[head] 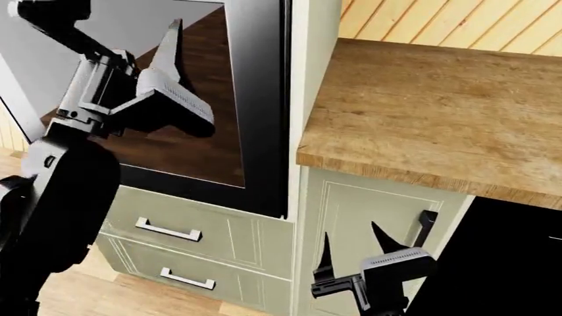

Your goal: Open the oven door

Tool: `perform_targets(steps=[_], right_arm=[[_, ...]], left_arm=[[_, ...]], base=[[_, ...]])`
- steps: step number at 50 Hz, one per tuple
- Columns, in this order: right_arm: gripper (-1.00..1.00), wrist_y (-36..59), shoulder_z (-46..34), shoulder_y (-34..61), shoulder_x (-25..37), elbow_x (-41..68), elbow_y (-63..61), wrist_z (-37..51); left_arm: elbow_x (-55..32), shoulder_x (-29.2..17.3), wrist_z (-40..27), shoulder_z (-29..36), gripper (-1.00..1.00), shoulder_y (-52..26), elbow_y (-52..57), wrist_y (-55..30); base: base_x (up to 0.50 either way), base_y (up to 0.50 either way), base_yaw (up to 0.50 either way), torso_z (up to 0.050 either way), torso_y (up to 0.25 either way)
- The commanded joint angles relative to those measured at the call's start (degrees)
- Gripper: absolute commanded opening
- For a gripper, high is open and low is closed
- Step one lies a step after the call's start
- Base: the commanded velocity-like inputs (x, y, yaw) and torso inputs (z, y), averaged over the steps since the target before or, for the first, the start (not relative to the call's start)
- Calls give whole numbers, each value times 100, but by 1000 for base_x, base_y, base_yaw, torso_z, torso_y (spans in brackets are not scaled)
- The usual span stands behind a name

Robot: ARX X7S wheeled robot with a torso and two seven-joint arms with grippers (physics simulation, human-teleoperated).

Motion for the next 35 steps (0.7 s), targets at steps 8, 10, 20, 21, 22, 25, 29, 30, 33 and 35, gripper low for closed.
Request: perform_targets(steps=[8, 10, 20, 21, 22, 25, 29, 30, 33, 35], right_arm=[[100, -32, -38, -14, 54, -3, -17, 107], [100, -45, -44, -9, 54, 1, 0, 114], [100, -53, -71, -12, 80, 6, -11, 156], [100, -56, -74, -10, 82, 8, -9, 159], [100, -52, -76, -9, 85, 11, -12, 161], [100, -67, -81, 4, 89, 26, 15, 163], [100, -52, -83, -4, 98, 66, 3, 161], [100, -62, -86, 6, 98, 77, 25, 155], [100, -55, -96, 14, 101, 89, 31, 156], [100, -40, -101, 10, 107, 94, 13, 162]], left_arm=[[1281, -180, 706, 1301, 100, -2351, -1354, 869], [1266, -122, 741, 1315, 100, -2439, -1472, 880], [1206, 79, 971, 1348, 100, -2717, -1702, 841], [1201, 84, 989, 1346, 100, -2723, -1689, 831], [1202, 91, 1003, 1347, 100, -2730, -1681, 824], [1178, 99, 1053, 1325, 100, -2717, -1576, 777], [1104, 25, 1256, 1266, 100, -2597, -1131, 651], [1087, 4, 1325, 1253, 100, -2563, -989, 614], [1044, -6, 1432, 1224, 100, -2510, -753, 539], [1023, -11, 1496, 1216, 100, -2467, -610, 494]], base=[[0, 0, 0, 0, 0], [0, 0, 0, 0, 0], [0, 0, 0, 0, 0], [0, 0, 0, 0, 0], [0, 0, 0, 0, 0], [0, 0, 0, 0, 0], [0, 0, 0, 0, 0], [0, 0, 0, 0, 0], [0, 0, 0, 0, 0], [0, 0, 0, 0, 0]])
